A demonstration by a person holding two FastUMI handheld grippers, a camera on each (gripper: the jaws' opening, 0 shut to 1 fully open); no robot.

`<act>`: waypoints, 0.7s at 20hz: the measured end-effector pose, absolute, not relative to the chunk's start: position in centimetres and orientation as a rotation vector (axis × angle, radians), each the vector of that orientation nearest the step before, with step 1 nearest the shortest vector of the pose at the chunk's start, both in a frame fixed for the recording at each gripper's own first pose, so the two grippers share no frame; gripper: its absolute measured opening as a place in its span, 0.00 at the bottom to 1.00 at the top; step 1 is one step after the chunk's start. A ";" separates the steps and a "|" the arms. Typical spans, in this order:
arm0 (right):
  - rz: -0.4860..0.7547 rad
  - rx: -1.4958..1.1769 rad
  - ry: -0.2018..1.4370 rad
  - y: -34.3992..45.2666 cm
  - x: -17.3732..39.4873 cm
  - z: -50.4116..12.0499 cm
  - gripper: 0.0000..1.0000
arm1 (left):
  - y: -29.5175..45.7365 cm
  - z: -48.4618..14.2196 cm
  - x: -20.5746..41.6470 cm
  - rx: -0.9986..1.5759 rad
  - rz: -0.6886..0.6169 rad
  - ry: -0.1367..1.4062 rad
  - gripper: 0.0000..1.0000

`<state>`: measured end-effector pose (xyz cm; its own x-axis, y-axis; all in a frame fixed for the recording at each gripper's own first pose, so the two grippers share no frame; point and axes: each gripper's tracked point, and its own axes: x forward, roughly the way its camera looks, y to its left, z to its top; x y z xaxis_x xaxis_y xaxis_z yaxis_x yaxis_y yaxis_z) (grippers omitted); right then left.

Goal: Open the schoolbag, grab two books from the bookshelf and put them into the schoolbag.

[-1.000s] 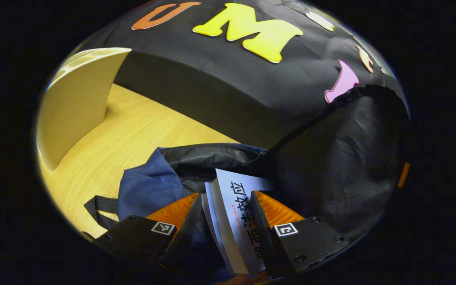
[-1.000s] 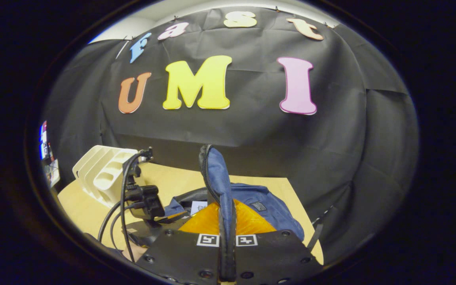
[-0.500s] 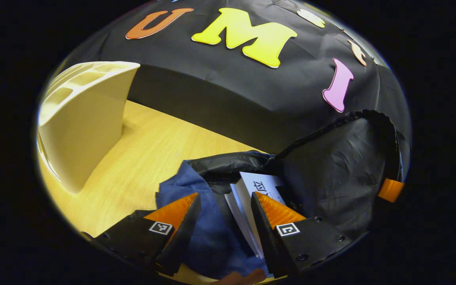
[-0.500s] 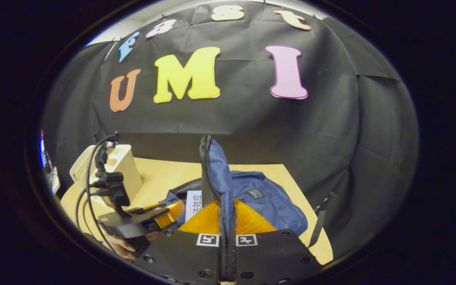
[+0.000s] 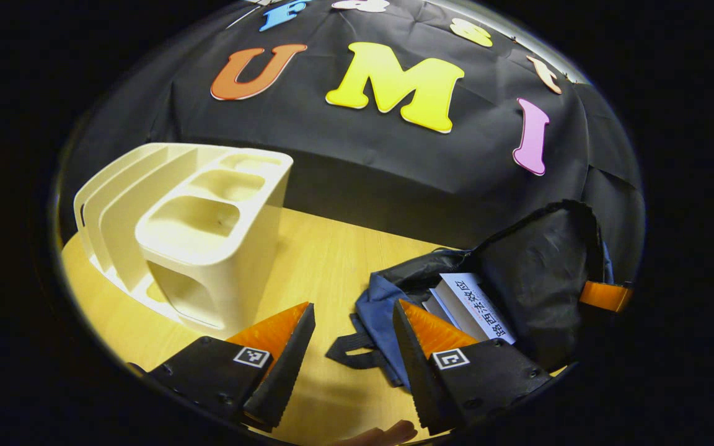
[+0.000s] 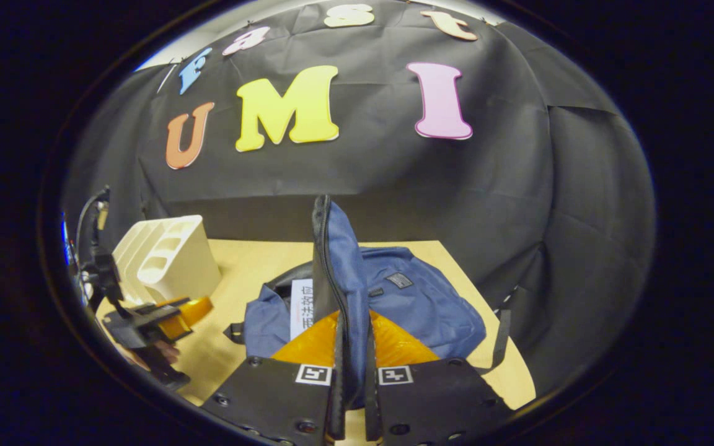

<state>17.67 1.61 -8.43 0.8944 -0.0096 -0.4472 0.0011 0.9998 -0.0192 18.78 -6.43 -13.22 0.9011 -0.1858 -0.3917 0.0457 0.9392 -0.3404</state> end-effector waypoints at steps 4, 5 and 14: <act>-0.042 -0.017 0.465 1.7 16.4 -8.6 0.19 | -1.9 -12.2 15.1 -0.222 -0.060 0.407 0.80; -0.047 -0.014 0.463 1.8 15.9 -8.5 0.19 | -0.8 -11.7 14.4 -0.214 -0.045 0.394 0.80; -0.045 0.009 0.345 2.0 10.7 -6.2 0.33 | 4.6 -7.9 6.4 -0.178 0.034 0.323 0.80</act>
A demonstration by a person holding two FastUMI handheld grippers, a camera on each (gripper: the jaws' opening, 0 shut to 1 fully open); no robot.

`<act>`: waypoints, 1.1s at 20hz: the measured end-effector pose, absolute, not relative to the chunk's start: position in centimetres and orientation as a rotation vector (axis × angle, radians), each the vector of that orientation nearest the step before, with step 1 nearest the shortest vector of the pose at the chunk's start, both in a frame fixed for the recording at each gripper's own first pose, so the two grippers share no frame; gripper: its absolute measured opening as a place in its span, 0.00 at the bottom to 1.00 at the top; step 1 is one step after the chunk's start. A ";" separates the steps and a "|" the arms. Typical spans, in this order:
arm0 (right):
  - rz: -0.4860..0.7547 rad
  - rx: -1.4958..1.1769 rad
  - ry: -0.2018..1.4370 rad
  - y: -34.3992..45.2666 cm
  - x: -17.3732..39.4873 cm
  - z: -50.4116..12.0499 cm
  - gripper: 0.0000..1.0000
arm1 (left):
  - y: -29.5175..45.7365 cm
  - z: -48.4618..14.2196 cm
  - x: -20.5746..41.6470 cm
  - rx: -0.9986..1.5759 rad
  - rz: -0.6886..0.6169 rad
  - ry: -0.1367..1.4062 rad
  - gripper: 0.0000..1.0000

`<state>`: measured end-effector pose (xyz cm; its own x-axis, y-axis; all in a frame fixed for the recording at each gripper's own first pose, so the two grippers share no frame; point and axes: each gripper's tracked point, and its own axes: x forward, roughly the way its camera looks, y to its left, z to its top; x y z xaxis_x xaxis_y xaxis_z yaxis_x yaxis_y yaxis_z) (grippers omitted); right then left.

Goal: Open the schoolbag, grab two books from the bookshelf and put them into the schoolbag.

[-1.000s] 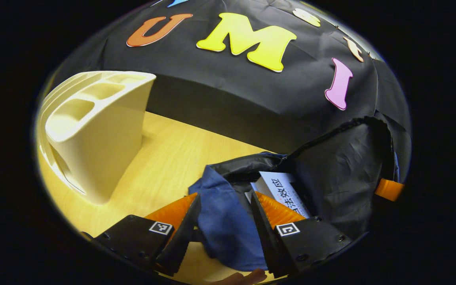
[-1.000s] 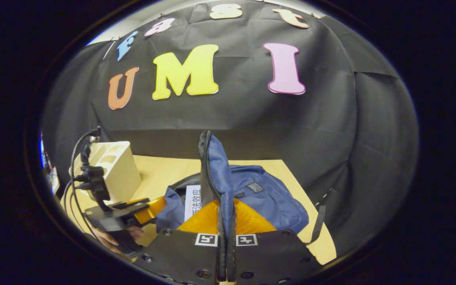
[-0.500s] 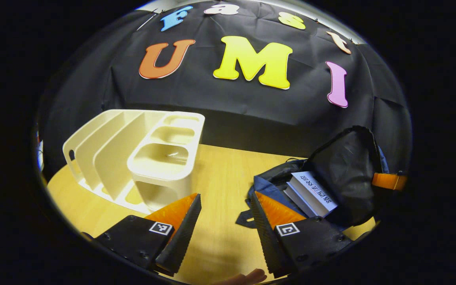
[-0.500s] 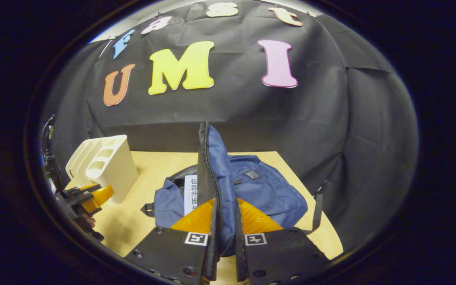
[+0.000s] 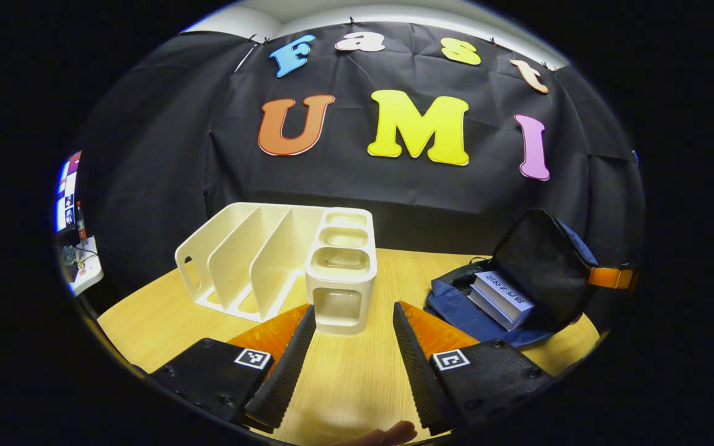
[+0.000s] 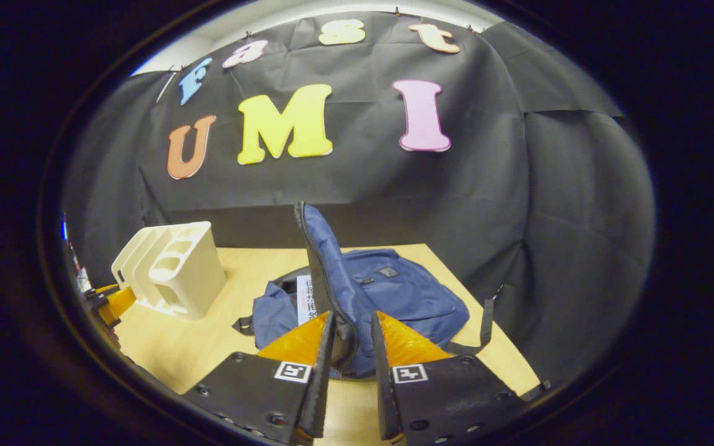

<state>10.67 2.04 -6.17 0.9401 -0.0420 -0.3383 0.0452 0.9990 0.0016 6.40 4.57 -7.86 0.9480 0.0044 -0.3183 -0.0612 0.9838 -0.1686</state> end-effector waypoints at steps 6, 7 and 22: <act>-0.058 0.008 0.195 1.8 4.7 -2.5 0.49 | 5.8 -4.4 1.4 -0.146 0.019 0.247 0.80; -0.062 0.013 0.175 1.6 3.6 -2.0 0.52 | 6.0 -4.1 0.9 -0.149 0.013 0.244 0.80; -0.053 -0.073 0.070 1.8 -6.2 1.0 0.98 | 7.6 0.4 -5.4 -0.073 0.004 0.166 1.00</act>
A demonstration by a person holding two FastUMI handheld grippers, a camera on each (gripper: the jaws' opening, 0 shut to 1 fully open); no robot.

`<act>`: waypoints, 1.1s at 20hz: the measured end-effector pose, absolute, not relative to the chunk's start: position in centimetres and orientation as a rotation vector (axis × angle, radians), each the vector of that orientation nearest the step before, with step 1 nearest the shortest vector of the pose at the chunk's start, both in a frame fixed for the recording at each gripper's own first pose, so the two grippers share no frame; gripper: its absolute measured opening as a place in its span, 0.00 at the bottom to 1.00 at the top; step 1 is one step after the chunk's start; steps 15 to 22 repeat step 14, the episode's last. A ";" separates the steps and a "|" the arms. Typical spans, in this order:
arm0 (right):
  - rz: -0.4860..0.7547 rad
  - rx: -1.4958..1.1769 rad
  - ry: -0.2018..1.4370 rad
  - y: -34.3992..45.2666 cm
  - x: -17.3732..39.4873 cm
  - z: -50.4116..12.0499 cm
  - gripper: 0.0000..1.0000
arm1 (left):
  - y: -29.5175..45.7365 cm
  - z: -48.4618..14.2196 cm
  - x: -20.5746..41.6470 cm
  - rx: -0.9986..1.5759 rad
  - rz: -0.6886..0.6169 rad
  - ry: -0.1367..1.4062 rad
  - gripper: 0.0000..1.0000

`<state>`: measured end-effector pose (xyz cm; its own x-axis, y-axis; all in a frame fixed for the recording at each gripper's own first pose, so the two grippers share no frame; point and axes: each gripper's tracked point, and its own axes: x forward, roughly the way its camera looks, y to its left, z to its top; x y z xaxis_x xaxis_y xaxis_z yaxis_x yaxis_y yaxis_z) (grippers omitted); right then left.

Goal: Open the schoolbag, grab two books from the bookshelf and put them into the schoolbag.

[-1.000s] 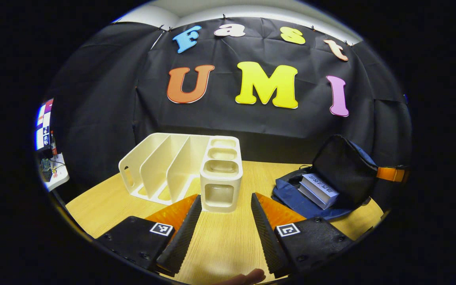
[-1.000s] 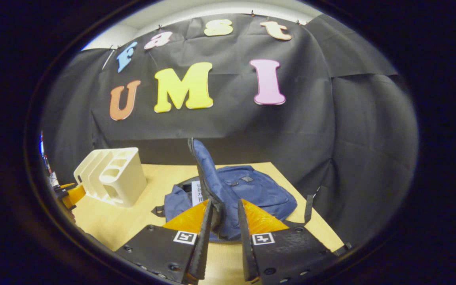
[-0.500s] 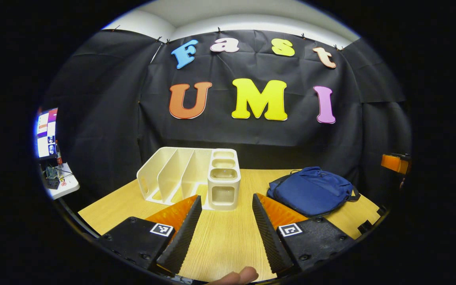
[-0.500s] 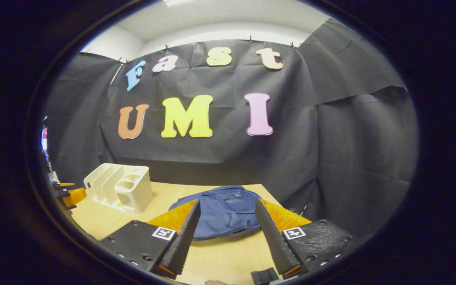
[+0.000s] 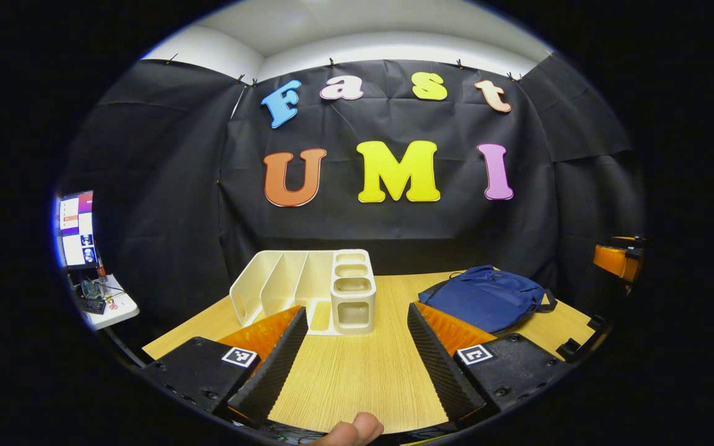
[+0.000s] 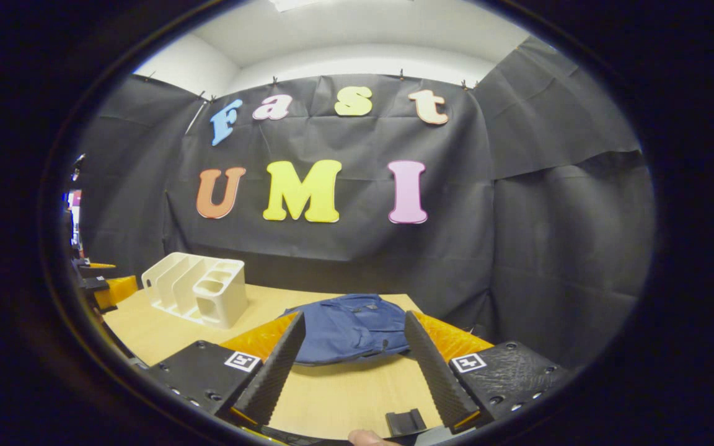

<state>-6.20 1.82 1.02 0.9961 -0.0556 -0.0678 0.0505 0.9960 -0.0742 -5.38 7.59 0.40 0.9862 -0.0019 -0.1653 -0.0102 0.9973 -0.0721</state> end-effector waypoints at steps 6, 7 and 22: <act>-0.052 -0.087 0.060 1.2 -7.2 0.9 0.98 | 9.7 0.0 -6.6 -0.064 0.056 0.173 1.00; -0.051 -0.089 0.063 1.1 -7.1 0.7 0.98 | 9.9 0.0 -6.7 -0.066 0.056 0.171 1.00; -0.070 -0.094 0.065 -0.7 -7.4 0.5 0.95 | 9.9 0.0 -7.0 -0.061 0.056 0.153 1.00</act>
